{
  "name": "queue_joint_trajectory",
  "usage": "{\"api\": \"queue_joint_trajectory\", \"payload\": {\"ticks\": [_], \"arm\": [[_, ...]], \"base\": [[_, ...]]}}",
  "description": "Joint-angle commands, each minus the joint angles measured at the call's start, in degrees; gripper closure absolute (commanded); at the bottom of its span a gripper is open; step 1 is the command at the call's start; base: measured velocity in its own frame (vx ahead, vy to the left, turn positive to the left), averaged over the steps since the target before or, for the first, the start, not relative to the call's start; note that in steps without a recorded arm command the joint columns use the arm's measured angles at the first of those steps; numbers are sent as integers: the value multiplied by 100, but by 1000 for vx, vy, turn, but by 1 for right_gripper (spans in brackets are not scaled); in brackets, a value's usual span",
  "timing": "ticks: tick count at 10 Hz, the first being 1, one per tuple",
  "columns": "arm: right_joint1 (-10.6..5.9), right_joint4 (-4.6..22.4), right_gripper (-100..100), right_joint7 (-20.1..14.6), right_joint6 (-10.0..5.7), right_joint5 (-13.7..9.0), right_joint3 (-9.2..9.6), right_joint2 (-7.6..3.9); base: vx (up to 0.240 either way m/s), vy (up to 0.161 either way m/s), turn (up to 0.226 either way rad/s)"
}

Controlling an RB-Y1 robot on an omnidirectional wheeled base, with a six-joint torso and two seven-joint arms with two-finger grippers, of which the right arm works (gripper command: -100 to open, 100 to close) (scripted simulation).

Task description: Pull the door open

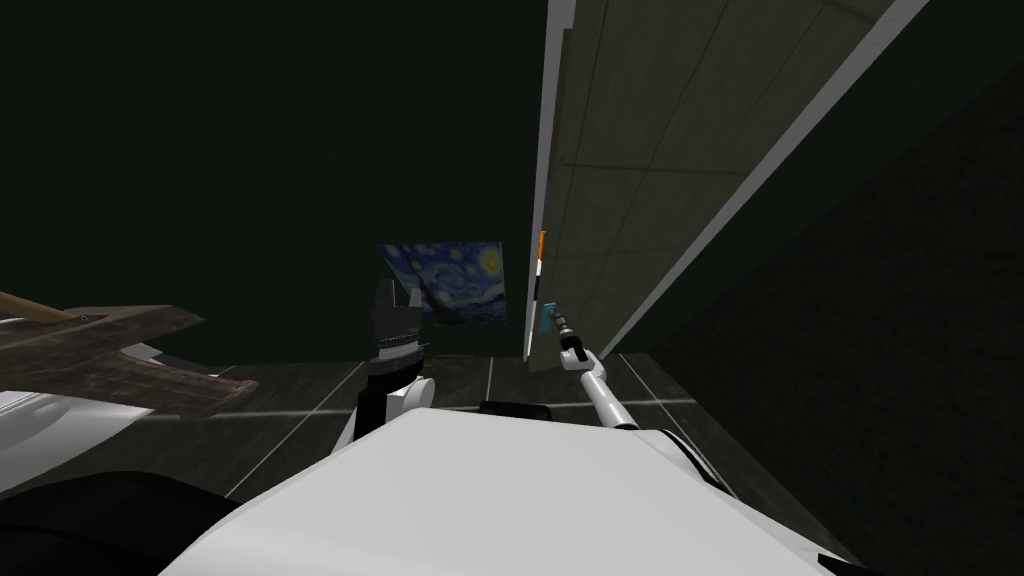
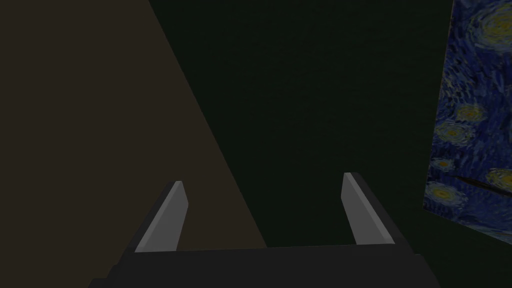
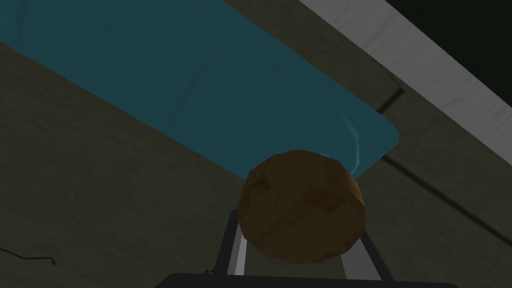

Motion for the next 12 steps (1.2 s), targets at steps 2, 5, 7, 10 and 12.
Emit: {"api": "queue_joint_trajectory", "payload": {"ticks": [2, 5, 7, 10, 12], "arm": [[22, -37, 100, -427, -2, -140, 89, 26], [26, -28, 100, -819, -10, -300, 113, -14], [28, -23, 100, -1019, -14, -382, 125, -34], [33, -10, 100, -1460, -24, -584, 156, -83], [35, -4, 100, -1683, -30, -687, 171, -109]], "base": [[-60, -57, 89], [-48, -43, 82], [-60, -41, 74], [-57, -54, 95], [-50, -36, 87]]}}
